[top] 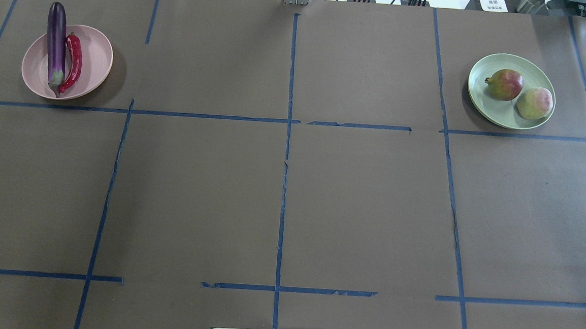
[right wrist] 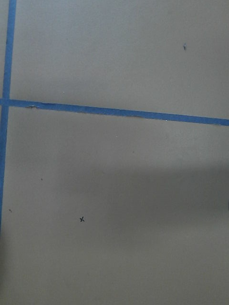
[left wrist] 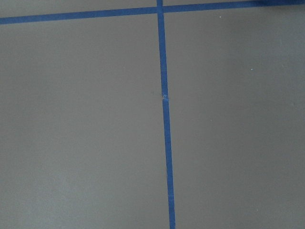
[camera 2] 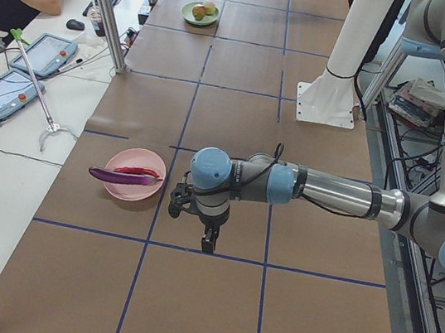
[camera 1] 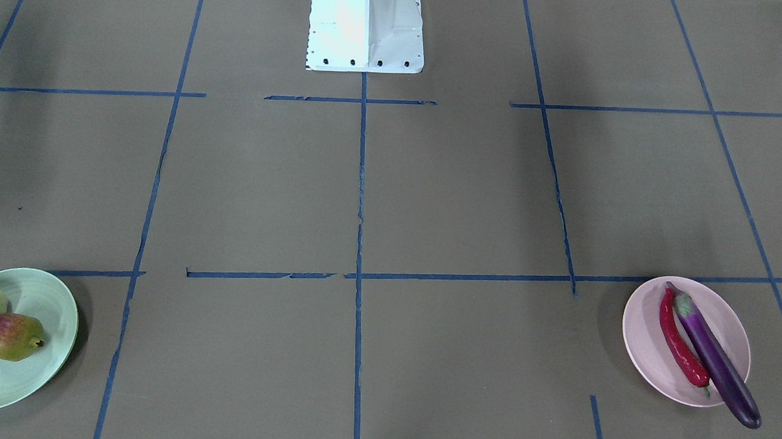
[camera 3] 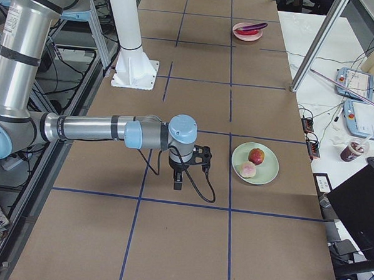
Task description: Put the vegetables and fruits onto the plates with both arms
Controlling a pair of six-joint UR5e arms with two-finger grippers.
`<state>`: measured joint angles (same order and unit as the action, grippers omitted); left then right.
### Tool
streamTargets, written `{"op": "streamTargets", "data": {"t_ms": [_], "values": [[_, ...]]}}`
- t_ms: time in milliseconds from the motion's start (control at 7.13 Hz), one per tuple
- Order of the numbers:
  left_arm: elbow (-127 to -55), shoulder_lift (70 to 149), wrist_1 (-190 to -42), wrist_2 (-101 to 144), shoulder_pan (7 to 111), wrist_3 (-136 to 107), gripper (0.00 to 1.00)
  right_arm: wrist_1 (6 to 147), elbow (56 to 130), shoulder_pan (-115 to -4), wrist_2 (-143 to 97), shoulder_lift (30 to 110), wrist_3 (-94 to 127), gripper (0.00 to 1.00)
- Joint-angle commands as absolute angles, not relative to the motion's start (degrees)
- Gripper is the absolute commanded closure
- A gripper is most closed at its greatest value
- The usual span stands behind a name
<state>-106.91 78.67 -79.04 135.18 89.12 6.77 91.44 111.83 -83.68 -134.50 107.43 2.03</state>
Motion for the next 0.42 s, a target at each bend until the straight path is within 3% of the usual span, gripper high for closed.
{"op": "streamTargets", "data": {"t_ms": [0, 280], "values": [[-106.88, 78.75, -79.01, 135.18, 89.03, 6.77, 0.00, 91.58, 111.80, -83.67, -134.47, 107.58, 0.09, 0.00], [-106.79, 78.66, -79.01, 135.18, 89.12, 6.77, 0.00, 91.58, 111.71, -83.67, -134.47, 107.93, 0.00, 0.00]]}}
